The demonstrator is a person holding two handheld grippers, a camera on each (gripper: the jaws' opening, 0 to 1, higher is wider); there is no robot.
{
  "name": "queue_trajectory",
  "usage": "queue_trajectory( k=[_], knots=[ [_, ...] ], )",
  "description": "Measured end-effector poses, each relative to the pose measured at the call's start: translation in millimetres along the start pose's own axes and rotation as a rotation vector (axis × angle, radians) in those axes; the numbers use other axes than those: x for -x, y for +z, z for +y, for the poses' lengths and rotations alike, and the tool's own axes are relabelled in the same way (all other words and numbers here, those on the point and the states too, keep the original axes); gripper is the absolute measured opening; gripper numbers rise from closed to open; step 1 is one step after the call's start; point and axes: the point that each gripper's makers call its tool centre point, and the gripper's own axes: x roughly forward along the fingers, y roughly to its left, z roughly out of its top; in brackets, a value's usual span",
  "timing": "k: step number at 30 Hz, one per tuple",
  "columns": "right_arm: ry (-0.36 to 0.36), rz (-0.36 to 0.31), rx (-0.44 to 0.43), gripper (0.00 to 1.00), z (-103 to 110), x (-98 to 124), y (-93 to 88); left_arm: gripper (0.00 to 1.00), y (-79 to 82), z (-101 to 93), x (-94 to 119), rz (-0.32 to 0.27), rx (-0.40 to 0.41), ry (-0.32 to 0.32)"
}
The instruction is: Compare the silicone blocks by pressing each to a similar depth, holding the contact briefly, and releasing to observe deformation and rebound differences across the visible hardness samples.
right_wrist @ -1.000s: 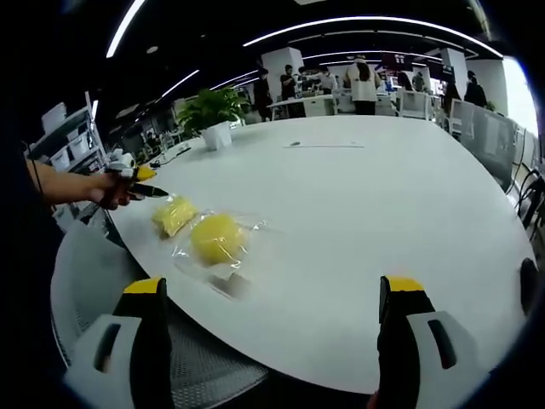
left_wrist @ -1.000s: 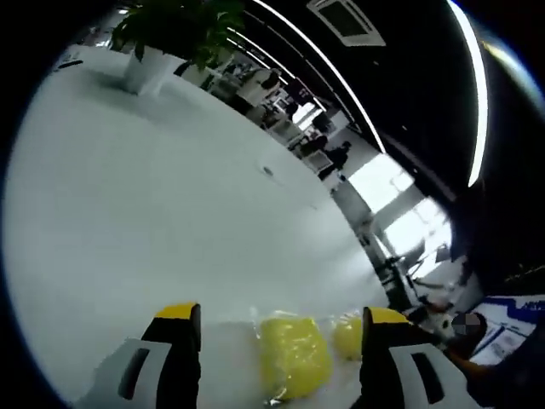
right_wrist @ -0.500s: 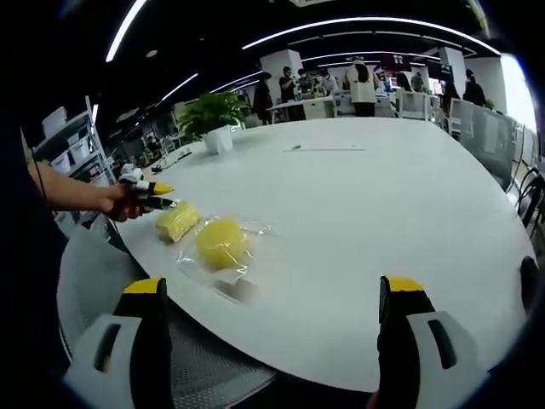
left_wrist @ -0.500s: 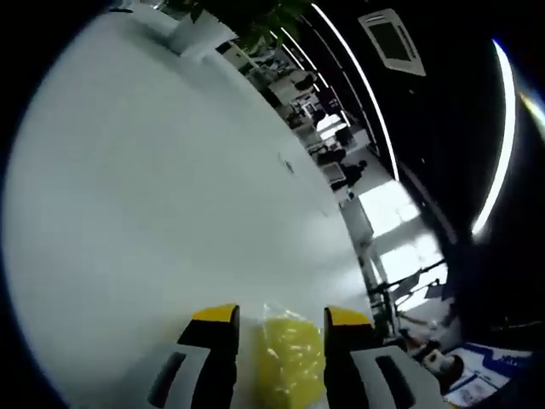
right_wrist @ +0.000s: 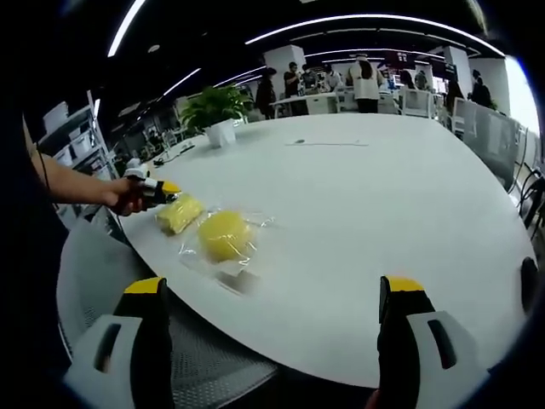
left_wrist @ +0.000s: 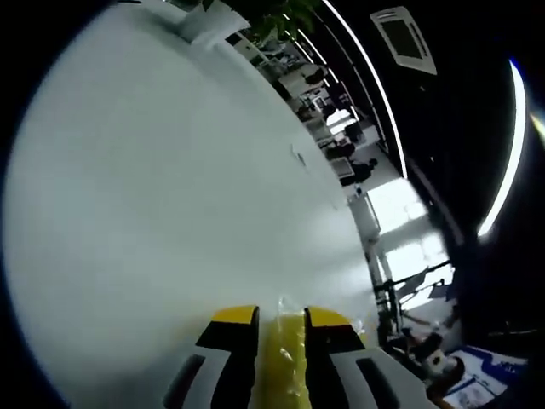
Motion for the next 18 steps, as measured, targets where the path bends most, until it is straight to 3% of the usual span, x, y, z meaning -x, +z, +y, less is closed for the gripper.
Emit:
queue_trajectory(
  k=[4, 9, 15, 16, 18],
  knots=[
    [0.003, 0.008, 0.01, 0.96, -2, 0, 2.4, 0.19, -8.0, 3.7, -2, 0.018, 0.009, 0.003],
    [0.006, 0.017, 0.007, 0.96, -2, -1, 0.6, 0.13, -5.9, 5.0, -4, -0.008, 0.052, -0.019],
    [0.018, 0.019, -0.009, 0.96, 3, -3, -1.9, 0.02, -8.3, -2.7, -6, 0.0, 0.066, -0.047],
    [0.022, 0.021, -0.011, 0.96, 4, -4, -1.9, 0.0, -12.2, -6.6, -6, 0.025, 0.098, -0.064],
    [0.024, 0.022, -0.008, 0.96, 5, -4, -2.2, 0.0, -15.5, -7.0, -6, 0.044, 0.043, -0.06]
  ],
)
